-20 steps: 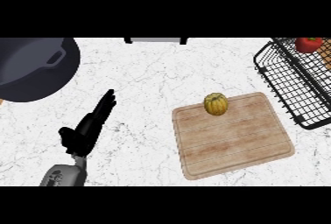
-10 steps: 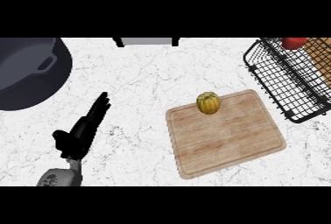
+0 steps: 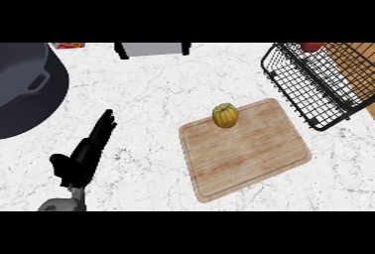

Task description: Pick the bell pepper from the cutting board and place it in the tiered basket

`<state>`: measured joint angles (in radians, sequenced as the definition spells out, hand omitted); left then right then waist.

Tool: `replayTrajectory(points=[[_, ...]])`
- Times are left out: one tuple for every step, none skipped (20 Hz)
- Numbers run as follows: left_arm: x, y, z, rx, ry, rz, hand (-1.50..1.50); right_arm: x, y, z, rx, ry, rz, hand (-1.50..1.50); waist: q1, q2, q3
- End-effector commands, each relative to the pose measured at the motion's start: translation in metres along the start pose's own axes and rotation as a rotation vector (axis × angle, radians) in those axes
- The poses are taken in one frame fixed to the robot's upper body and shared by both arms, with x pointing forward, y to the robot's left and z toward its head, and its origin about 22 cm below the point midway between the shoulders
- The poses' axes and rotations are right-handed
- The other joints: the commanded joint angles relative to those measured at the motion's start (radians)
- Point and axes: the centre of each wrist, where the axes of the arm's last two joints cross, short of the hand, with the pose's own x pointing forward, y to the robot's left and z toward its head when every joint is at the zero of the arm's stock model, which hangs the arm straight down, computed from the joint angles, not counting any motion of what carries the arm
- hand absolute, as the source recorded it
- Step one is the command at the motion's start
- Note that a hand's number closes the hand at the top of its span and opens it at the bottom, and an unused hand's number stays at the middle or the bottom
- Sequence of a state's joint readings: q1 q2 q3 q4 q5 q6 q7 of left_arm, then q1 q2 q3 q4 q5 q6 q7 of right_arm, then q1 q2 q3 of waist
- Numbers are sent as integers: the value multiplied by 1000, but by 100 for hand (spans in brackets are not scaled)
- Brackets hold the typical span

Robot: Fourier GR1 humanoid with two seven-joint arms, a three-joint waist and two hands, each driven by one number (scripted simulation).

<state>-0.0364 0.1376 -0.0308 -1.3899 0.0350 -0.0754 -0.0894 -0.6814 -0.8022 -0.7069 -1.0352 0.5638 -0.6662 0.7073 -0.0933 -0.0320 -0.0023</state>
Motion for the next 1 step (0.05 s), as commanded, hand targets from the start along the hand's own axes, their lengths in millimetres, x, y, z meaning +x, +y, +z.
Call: replayTrajectory(points=[[-5,11,3,44,10,-4,0,-15,-45,-11,33,-22,19,-150,-44,-5,1]])
